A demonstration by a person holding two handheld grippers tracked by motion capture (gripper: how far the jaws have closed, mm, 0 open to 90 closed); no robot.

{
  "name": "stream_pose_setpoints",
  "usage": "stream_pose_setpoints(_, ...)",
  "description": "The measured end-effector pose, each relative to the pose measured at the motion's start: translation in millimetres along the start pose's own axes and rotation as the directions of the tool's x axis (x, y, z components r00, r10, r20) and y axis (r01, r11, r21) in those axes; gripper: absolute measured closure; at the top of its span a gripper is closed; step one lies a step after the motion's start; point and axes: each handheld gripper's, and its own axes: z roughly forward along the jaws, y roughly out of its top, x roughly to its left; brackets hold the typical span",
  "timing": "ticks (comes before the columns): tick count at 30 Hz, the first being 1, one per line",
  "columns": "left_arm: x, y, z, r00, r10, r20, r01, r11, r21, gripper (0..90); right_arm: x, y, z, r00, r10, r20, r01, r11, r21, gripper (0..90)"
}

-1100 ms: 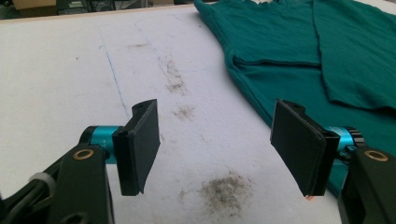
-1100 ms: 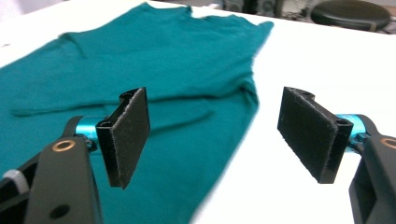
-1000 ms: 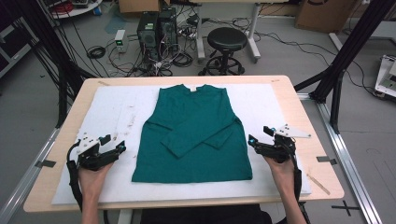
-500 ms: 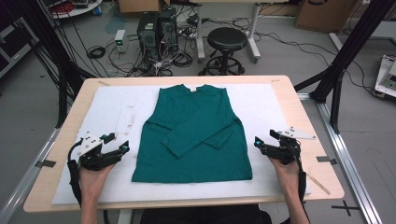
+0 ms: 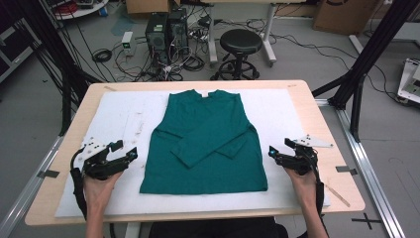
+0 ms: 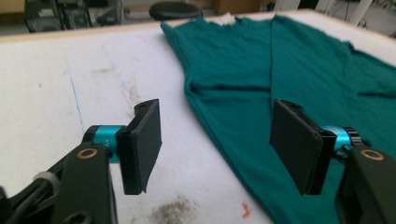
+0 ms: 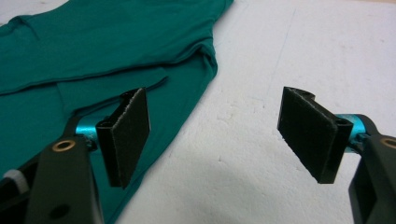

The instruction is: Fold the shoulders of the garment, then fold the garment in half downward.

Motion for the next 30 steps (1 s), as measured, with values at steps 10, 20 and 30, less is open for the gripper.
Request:
stream_pose_setpoints(10,-7.8,0.9,14.4,0.9996,0.024,-0.016,-0.022,0.9913,0.129,38.1,2.6,0.1,2.8,0.9999,-0.003,-0.012,0.003,1.0,0.014,26.1)
stream_pose_setpoints(20,-12.5,-2.5,28.3,0.9989,0.031,-0.035,-0.023,0.9798,0.199,40.9,6.7,1.4,4.0,0.9996,-0.004,-0.026,0.004,1.0,0.02,26.1)
stream_pose_setpoints(30,-24.2,-4.9,46.8,0.9964,0.055,-0.064,-0.035,0.9573,0.287,43.6,10.4,3.0,3.9,0.9993,-0.018,-0.032,0.019,0.999,0.029,26.3)
